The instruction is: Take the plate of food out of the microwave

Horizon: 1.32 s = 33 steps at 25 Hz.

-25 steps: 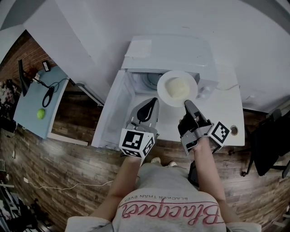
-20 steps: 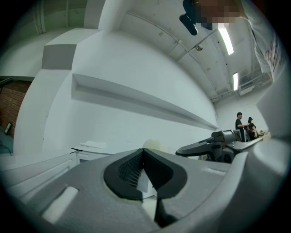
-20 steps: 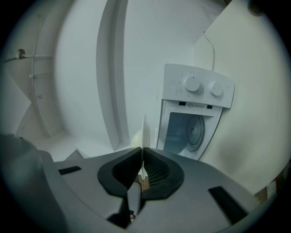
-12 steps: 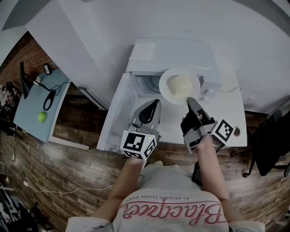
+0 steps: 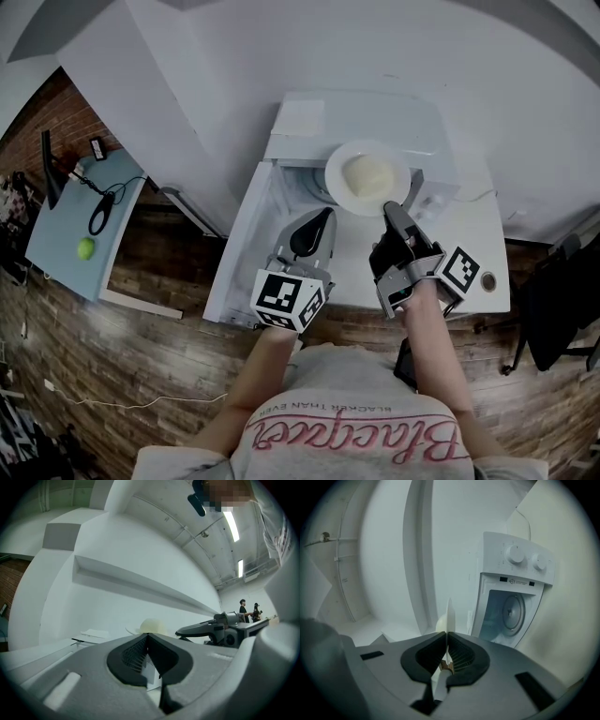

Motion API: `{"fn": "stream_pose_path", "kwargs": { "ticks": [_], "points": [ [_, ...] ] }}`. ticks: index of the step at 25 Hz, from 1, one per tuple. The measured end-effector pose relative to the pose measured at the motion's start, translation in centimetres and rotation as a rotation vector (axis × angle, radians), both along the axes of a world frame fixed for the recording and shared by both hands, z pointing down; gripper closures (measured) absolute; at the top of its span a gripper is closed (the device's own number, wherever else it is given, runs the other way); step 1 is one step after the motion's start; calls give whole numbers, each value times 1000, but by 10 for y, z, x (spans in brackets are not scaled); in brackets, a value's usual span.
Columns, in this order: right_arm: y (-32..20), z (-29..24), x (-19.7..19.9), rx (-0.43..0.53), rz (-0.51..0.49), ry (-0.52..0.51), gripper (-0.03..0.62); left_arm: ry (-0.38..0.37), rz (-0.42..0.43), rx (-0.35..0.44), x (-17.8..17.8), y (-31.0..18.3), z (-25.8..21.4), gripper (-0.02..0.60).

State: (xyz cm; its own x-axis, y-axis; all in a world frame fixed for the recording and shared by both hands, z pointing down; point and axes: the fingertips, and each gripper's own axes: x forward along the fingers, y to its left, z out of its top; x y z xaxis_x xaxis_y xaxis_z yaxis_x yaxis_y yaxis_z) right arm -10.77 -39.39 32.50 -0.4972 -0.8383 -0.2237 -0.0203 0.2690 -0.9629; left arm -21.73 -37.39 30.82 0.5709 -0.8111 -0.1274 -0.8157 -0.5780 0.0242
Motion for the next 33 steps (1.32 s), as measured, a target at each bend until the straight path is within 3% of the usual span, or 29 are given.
{"fn": "stream_pose_path", "kwargs": {
  "ticks": [7, 33],
  "points": [
    [-10, 3, 2, -16, 30, -13, 572, 54, 22, -8, 2, -7, -7, 575],
    [-36, -3, 3, 20, 12, -28, 572, 75, -1, 40, 6, -28, -17, 575]
  ]
}}
